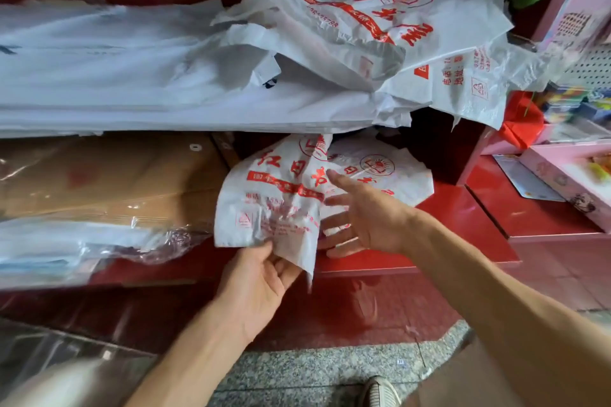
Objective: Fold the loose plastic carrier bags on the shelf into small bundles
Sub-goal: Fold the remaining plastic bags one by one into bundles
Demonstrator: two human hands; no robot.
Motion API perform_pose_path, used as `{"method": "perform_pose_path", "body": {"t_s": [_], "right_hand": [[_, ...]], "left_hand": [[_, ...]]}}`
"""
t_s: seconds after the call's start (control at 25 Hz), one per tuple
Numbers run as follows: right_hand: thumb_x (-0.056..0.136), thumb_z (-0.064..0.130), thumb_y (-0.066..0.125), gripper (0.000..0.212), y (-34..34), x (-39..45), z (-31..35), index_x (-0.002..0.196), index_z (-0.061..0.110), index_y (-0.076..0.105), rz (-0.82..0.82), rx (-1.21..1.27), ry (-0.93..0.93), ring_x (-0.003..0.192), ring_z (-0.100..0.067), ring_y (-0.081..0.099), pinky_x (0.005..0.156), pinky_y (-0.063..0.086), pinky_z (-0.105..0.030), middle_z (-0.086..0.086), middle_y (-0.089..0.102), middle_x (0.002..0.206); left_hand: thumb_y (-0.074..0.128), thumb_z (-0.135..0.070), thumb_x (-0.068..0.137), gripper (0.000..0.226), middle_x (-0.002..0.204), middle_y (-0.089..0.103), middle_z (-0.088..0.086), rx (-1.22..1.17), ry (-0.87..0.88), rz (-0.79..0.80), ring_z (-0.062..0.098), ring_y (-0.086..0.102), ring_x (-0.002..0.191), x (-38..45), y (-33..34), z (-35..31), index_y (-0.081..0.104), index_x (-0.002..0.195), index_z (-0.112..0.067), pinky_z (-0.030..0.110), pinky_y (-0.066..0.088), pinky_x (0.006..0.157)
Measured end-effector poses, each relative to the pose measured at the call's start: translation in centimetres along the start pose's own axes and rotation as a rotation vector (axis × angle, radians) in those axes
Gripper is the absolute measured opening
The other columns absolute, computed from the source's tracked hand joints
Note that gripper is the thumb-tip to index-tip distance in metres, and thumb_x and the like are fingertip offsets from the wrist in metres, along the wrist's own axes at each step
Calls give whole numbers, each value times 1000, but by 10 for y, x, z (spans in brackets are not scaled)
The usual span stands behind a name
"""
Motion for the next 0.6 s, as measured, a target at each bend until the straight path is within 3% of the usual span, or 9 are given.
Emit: {"method": "perform_pose_path", "body": {"t_s": [0.12, 0.2, 0.36, 0.48, 0.6], "right_hand": [[84, 16, 69, 20, 18, 13, 13, 102, 12, 62, -162, 51, -220, 82, -25, 66, 70, 56, -33, -14, 68, 103], [80, -4, 65, 23, 15, 8, 25, 99, 8, 60, -277, 105, -320, 78, -29, 69, 71, 59, -39, -16, 71, 99], [79, -4, 67, 34, -9, -38, 67, 106, 15, 58, -450, -251, -503, 70, -25, 72, 66, 61, -40, -11, 74, 89], [79, 4, 71, 36, -24, -50, 55, 107, 23, 60, -393, -610, -326, 73, -26, 74, 72, 61, -44, -7, 75, 86], [80, 7, 74, 35, -29, -54, 37, 106, 25, 58, -313, -839, -185, 75, -21, 74, 71, 62, -40, -2, 75, 94]], "left_hand": [[42, -11, 101, 27, 96, 74, 15, 139, -79, 0, 22, 74, 79, -13, -7, 13, 58, 122, -7, 34, 60, 60], [46, -7, 95, 28, 102, 73, 19, 259, -112, 32, 26, 72, 87, -23, -9, 10, 59, 120, -6, 35, 59, 75], [55, -21, 81, 48, 123, 66, 17, 243, -10, 143, 28, 64, 107, -33, -5, -26, 59, 128, -10, 42, 47, 92], [60, -30, 80, 53, 121, 68, 14, 217, 4, 123, 28, 66, 107, -21, -12, -41, 56, 131, -15, 42, 50, 91], [66, -24, 73, 54, 108, 73, 9, 268, 18, 77, 22, 69, 91, -2, -9, -35, 57, 127, -20, 35, 52, 81]]}}
Point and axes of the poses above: each hand's wrist, its own x-axis towards the middle knuckle, its own y-axis out of the palm, z = x × y, the point moved 10 cm from there along x, towards the middle knuckle
